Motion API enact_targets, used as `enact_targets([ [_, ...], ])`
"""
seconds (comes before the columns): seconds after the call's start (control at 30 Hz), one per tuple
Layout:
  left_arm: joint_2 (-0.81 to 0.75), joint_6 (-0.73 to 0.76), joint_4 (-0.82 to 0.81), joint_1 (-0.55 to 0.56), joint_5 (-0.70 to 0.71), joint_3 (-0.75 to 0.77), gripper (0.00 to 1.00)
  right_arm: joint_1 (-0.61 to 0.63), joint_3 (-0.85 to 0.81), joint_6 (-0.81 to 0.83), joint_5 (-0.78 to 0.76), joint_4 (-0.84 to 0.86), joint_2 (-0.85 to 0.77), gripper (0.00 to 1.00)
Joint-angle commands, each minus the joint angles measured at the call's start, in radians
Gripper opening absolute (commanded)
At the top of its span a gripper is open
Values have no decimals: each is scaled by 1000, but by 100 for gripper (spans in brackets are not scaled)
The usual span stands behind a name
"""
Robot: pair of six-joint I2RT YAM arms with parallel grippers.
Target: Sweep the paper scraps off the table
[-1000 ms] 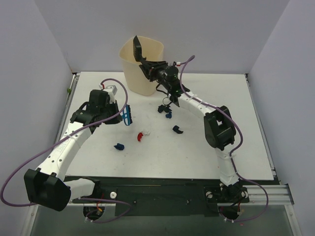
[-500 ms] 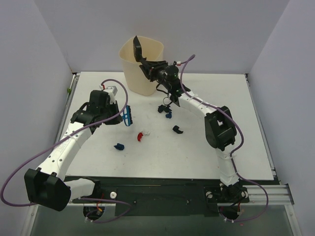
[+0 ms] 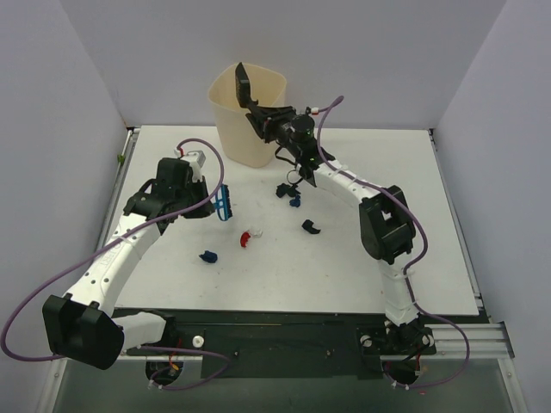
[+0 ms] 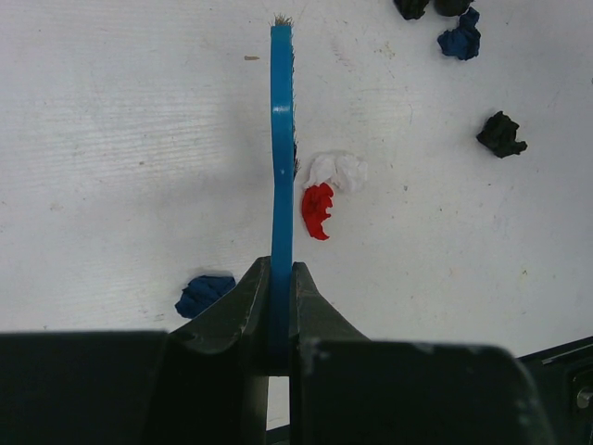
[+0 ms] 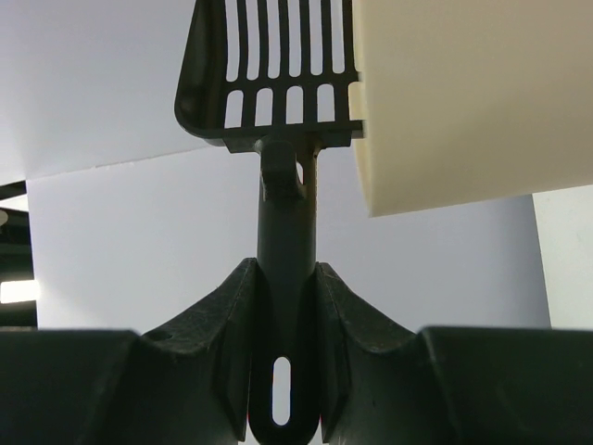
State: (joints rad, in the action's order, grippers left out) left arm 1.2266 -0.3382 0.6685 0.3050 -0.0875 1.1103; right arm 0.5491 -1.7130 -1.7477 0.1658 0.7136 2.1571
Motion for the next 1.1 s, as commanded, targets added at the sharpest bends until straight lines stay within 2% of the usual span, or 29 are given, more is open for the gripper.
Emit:
enact_targets([
  [0.0,-7,-8,-56,-1,-18,11,0,-8,-39,31,14,63,-68,0],
  [0.13,-9,-9,-61,0,-17,0,0,-6,85,-21,-8,150,-69,0],
  [0.2,-7,-10,-61,2,-18,-3,0,-8,105,-41,-8,191,-57,0],
  [0.3,-4,-9,-60,5,-20,2,0,-8,92,-24,-2,169,-66,0],
  [0.67,-12,-10,-52,9,-11,13,0,-12,-258,187,89,-146,-59,0],
  [0.8,-16,-7,-47,11,-8,14,0,-11,-362,359,170,-306,-78,0],
  [0.9,-19,-4,-44,13,-5,17,0,-5,-378,619,184,-483,-144,0],
  [0.93,-19,-4,-46,14,-3,17,0,2,-376,675,173,-594,-184,0],
  [1.0,-21,-2,-46,13,2,19,0,20,-318,930,108,-745,-277,0],
  [1.07,-18,-4,-47,14,2,19,0,44,-243,1043,39,-843,-377,0],
])
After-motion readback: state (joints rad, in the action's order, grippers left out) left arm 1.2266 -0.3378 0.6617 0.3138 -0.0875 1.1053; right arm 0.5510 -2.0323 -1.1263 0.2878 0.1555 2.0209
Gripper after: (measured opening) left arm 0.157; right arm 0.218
